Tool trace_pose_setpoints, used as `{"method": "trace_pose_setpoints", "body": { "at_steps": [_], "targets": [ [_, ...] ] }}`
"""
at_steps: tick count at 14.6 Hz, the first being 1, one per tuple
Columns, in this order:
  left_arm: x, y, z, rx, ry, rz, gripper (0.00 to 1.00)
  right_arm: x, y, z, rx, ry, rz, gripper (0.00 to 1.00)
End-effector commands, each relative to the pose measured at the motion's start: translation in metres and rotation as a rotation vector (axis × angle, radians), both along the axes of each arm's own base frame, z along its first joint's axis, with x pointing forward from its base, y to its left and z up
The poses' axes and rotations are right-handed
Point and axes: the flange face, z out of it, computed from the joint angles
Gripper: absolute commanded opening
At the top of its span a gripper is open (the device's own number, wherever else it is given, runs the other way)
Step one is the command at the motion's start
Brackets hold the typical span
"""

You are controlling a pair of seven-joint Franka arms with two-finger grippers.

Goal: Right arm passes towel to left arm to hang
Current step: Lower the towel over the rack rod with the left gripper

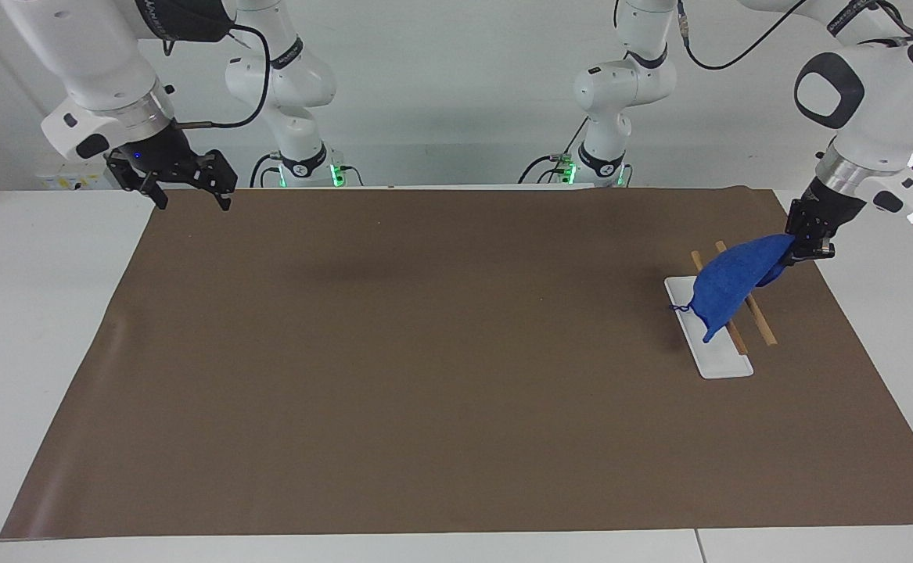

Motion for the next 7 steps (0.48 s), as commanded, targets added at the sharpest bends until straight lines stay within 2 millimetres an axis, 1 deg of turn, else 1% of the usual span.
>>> {"method": "trace_pose_setpoints", "body": {
  "at_steps": [1,2,4,5,7],
  "targets": [
    [-0.005,0.017,-0.002,0.020,-0.035,0.048,0.00,-0.005,-0.003,-0.001,-0.001,-0.005,0.009,1.00],
    [-0.002,0.018,-0.006,0.020,-0.043,0.051,0.00,-0.005,-0.003,-0.002,-0.001,-0.003,0.010,1.00],
    [0.005,0.033,-0.017,0.023,-0.056,0.071,0.00,-0.005,-0.002,-0.001,0.004,-0.005,0.012,1.00],
    [0.010,0.037,-0.022,0.026,-0.074,0.072,0.00,-0.005,-0.001,-0.001,0.004,-0.005,0.013,1.00],
    [0.019,0.042,-0.037,0.046,-0.075,0.067,0.00,-0.005,-0.001,-0.001,0.005,-0.005,0.012,1.00]
  ]
}}
